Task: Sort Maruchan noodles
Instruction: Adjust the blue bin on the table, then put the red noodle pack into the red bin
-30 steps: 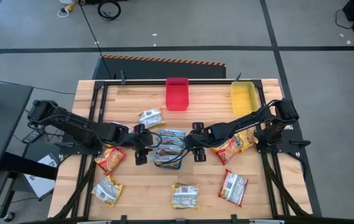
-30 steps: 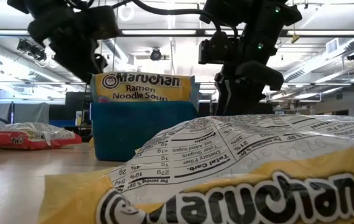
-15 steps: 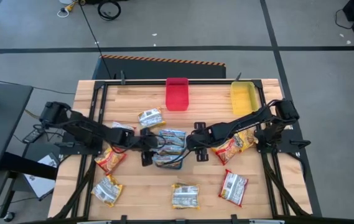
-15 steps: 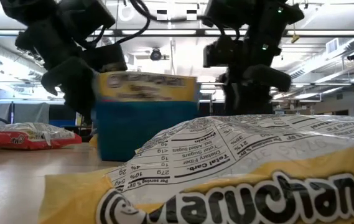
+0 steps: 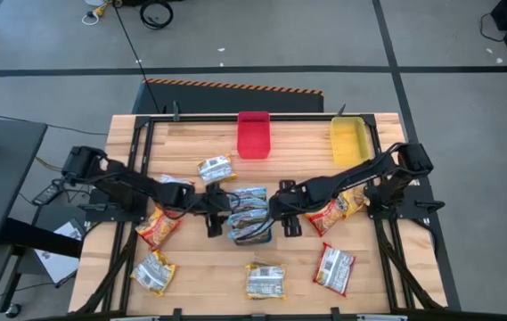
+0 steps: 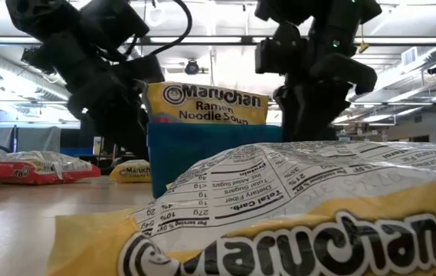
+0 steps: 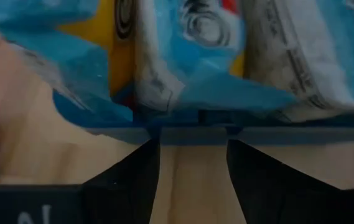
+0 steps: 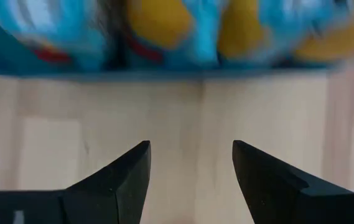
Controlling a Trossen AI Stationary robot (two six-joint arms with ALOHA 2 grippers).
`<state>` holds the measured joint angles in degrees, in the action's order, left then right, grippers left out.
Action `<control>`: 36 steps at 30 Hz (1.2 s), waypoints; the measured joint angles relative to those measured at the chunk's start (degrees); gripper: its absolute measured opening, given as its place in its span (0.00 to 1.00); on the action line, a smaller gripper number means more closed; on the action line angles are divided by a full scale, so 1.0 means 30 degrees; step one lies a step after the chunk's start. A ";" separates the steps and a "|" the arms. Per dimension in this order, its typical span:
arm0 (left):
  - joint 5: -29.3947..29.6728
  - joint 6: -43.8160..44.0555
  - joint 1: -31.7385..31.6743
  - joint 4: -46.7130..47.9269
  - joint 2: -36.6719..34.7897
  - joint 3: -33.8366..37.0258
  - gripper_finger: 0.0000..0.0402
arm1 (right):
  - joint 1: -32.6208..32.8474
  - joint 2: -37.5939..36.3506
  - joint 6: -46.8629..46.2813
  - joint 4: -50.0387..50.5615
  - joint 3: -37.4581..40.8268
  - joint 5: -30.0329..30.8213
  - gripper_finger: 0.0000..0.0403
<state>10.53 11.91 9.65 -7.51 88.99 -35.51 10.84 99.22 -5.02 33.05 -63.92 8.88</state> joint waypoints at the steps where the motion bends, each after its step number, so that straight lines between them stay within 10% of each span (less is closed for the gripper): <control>1: 0.0035 -0.0134 -0.0119 -0.0220 0.0059 0.0000 0.48 | 0.0047 0.0037 0.0056 -0.0419 0.0006 -0.0003 0.57; 9: -0.0555 -0.0920 -0.0300 -0.1836 0.0612 -0.0015 0.48 | 0.0314 0.0037 -0.0606 0.0467 0.0021 0.0108 0.57; 23: -0.0394 -0.0701 -0.0308 0.1852 -0.2465 0.0010 0.48 | 0.1254 -0.0515 -0.2897 1.1321 0.0023 0.0087 0.57; 36: -0.0399 0.0055 0.1117 0.1902 -0.3336 0.0000 0.48 | -0.5950 -0.4392 0.2543 0.9278 0.0015 -0.4236 0.50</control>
<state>9.33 12.07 13.01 -1.80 78.98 -35.51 -7.01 86.04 2.61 60.89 -63.87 -3.83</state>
